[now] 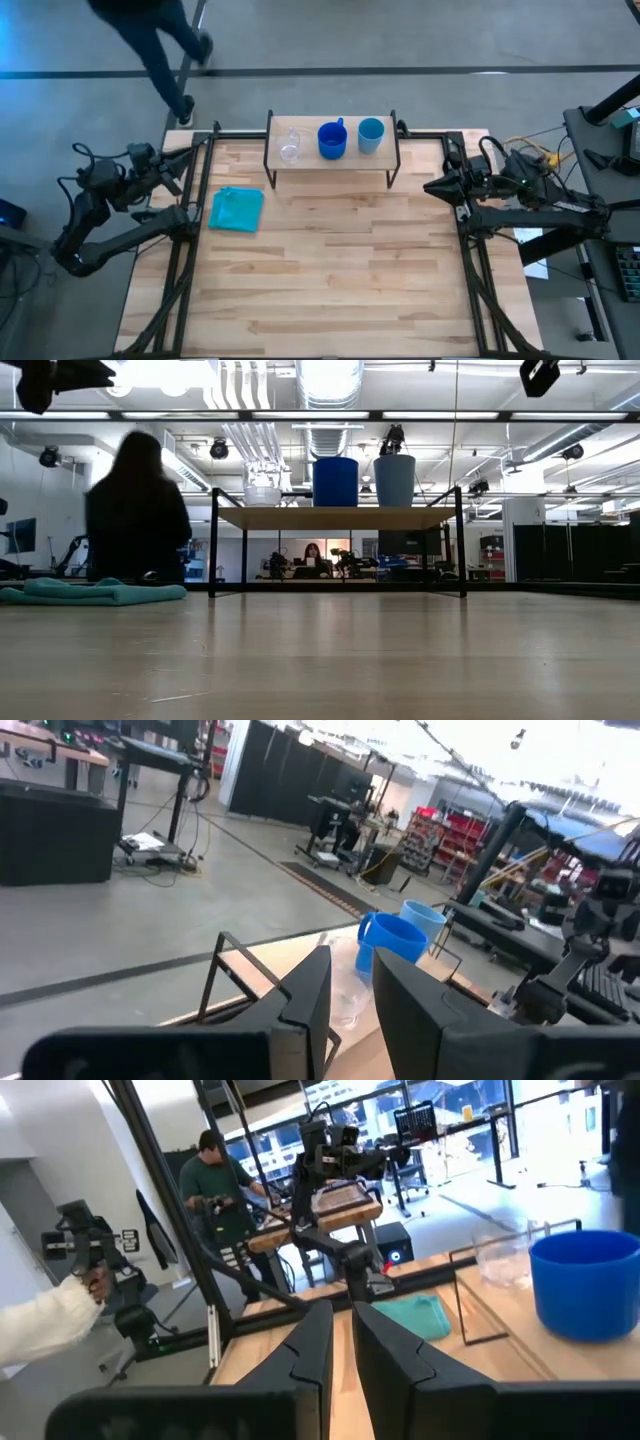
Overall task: Stack small to large cups/mugs on shelf
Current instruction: Return to Home Position
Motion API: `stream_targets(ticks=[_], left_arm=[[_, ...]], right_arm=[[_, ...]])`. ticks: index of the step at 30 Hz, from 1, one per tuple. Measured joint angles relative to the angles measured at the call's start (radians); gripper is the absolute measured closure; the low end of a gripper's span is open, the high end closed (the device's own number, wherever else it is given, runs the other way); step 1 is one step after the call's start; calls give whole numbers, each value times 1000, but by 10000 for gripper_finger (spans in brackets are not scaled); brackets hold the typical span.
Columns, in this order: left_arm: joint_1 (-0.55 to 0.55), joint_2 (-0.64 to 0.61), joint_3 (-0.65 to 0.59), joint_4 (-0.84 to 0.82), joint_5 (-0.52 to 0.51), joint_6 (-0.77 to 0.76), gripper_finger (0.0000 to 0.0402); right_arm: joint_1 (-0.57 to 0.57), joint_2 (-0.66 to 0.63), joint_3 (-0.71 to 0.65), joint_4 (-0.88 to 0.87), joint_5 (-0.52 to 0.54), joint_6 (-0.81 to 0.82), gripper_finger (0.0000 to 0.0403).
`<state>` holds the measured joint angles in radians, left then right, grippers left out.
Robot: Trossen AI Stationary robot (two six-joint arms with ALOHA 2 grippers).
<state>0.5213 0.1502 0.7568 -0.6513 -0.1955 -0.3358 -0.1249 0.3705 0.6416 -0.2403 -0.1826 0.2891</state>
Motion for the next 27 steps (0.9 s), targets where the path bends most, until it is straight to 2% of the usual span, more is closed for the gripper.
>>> stream_targets(ticks=[7,15,23,27], left_arm=[[0,-122,-106,0,-14,-72,338],[0,-85,-186,4,-17,-97,338],[0,-96,-305,126,-14,-69,338],[0,-118,-383,158,-14,-45,338]], right_arm=[[0,-52,-115,119,0,10,364],[0,-118,-264,237,0,68,364],[0,-155,-448,470,1,78,364],[0,-152,-513,525,27,102,364]])
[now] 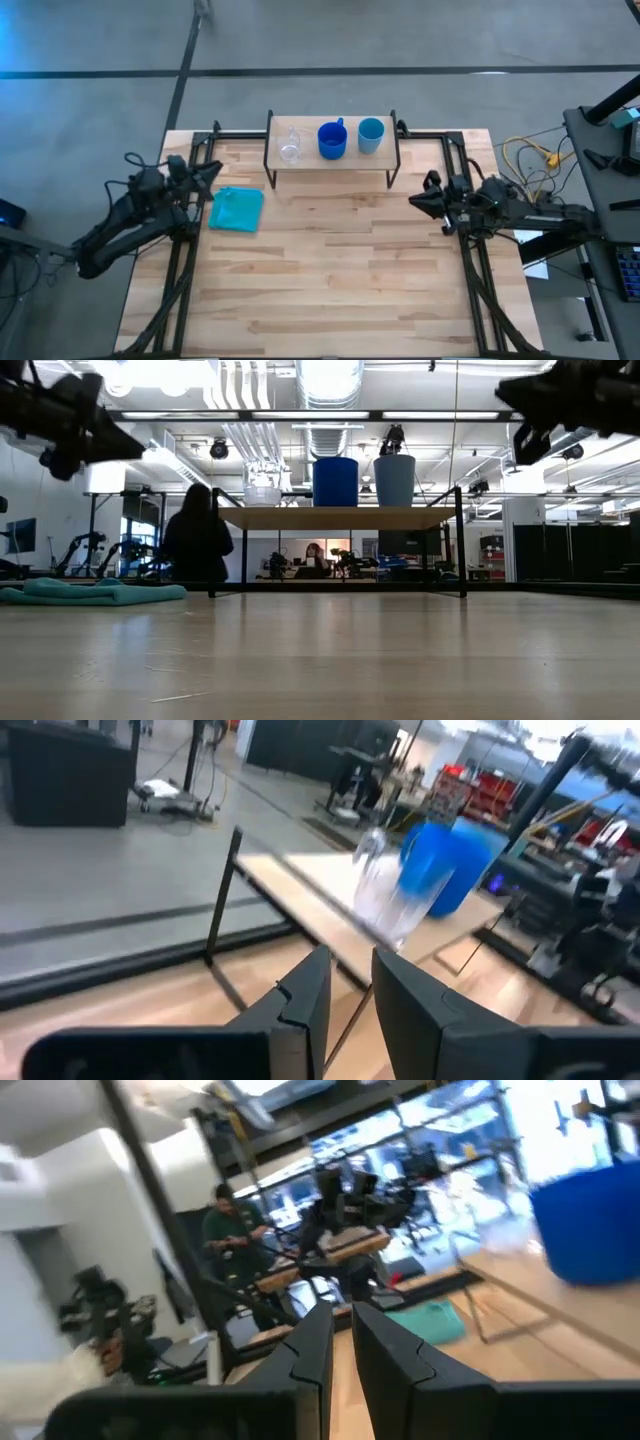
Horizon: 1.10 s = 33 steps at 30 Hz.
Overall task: Stack small to large cups/mugs on shelf
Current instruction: Return to Home Position
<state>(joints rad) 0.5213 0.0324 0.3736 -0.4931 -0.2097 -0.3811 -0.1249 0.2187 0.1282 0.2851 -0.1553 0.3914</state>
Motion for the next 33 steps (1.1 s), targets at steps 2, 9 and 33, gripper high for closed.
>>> stream_targets(ticks=[2,9,33], left_arm=[[0,-4,-45,20,1,-2,338],[0,-6,-194,153,31,-1,338],[0,5,-366,519,290,77,338]], right_arm=[[0,-1,-26,0,41,28,364],[0,-2,-94,60,74,46,364],[0,-1,-119,19,77,-186,364]])
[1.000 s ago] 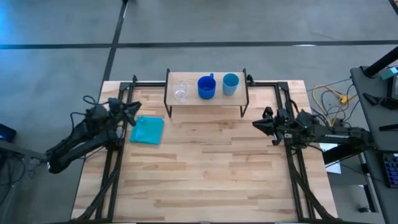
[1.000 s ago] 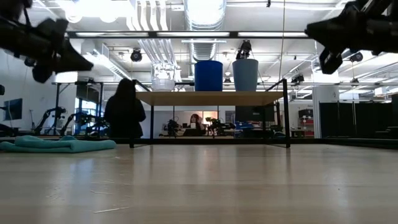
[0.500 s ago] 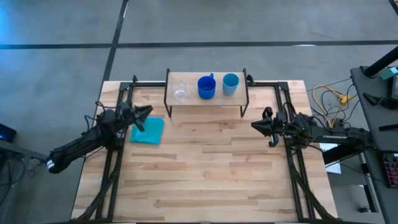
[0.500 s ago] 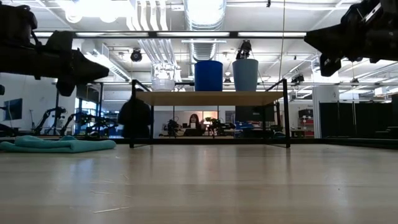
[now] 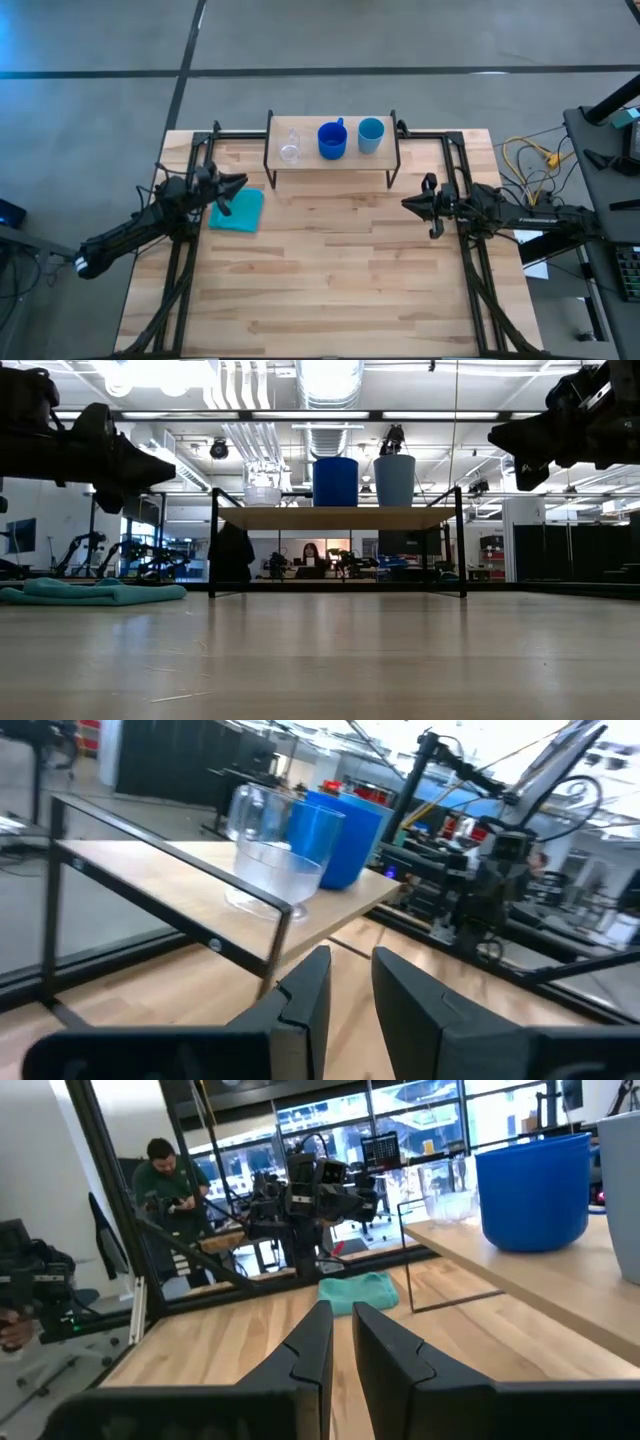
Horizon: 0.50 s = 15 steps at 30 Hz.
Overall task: Stack small to large cups/mugs on shelf
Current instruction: Return to Home Position
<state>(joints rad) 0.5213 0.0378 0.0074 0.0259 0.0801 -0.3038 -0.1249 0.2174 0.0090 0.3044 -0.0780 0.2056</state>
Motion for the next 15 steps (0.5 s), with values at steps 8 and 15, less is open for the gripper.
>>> stream_targets(ticks=[8,15], left_arm=[[-1,12,-1,17,102,-41,338],[-17,12,-2,19,119,-57,338]], right_arm=[[0,0,0,20,-4,4,364],[1,2,0,-1,-7,4,364]])
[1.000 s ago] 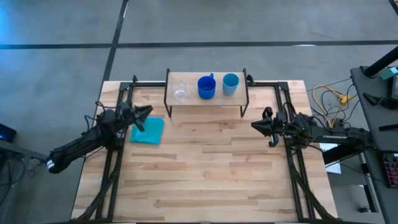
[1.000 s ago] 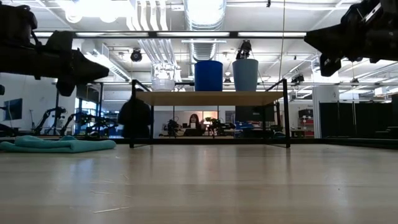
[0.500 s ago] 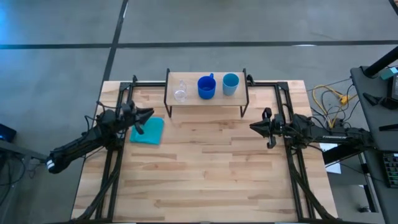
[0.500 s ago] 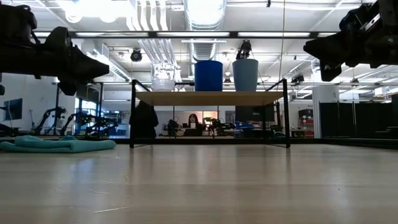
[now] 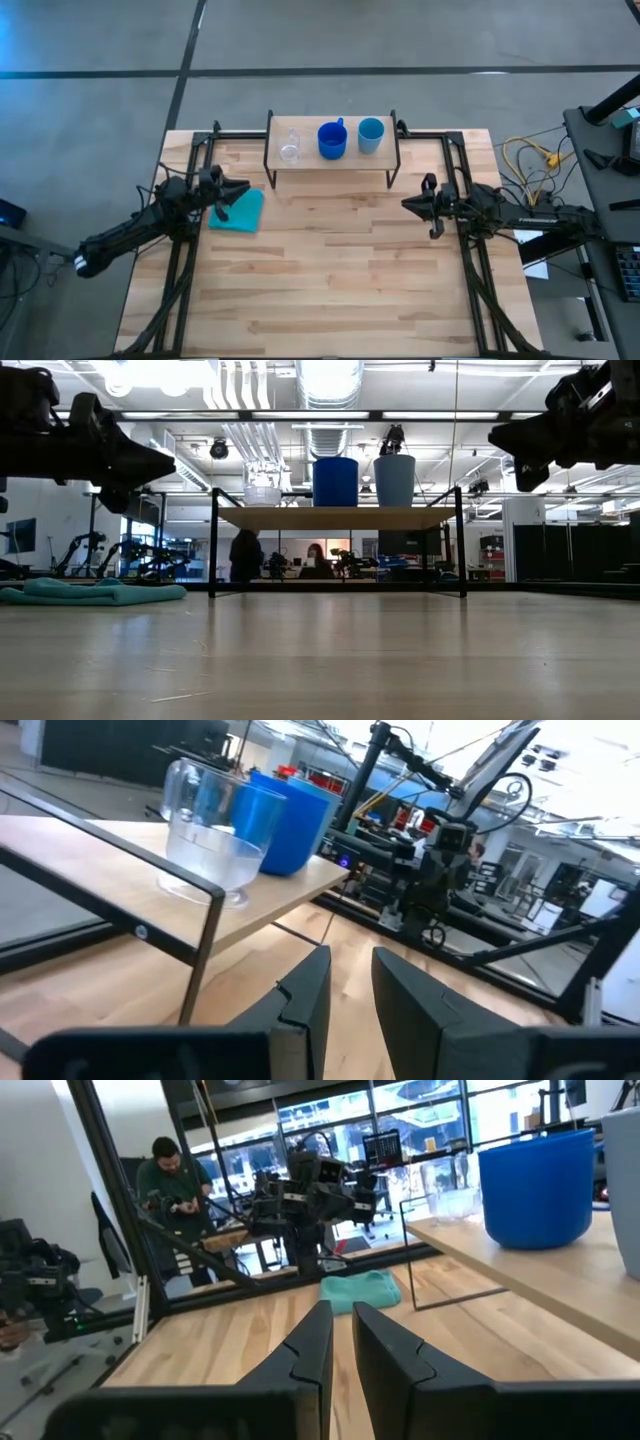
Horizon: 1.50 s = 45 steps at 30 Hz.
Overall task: Stack small to large cups/mugs on shelf
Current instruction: Return to Home Position
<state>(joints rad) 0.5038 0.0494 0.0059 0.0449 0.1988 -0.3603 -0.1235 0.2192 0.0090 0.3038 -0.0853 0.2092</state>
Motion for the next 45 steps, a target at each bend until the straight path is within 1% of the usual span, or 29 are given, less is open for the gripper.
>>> stream_targets(ticks=[15,19,23,26,30,37,45], left_arm=[[-79,38,-1,47,2,8,338],[-95,73,-1,48,-4,54,338],[-94,116,-1,47,-40,79,338],[-94,143,-1,2,-41,79,338],[-94,168,-1,0,-32,79,338],[-94,150,0,0,-30,78,338],[-94,164,0,0,-28,79,338]], right_arm=[[8,19,0,-9,0,0,364],[8,40,0,-9,0,0,364],[8,63,0,-9,0,0,364],[8,80,0,-9,0,24,364],[8,98,0,-10,0,67,364],[8,105,0,-14,0,76,364],[8,105,0,-16,0,71,364]])
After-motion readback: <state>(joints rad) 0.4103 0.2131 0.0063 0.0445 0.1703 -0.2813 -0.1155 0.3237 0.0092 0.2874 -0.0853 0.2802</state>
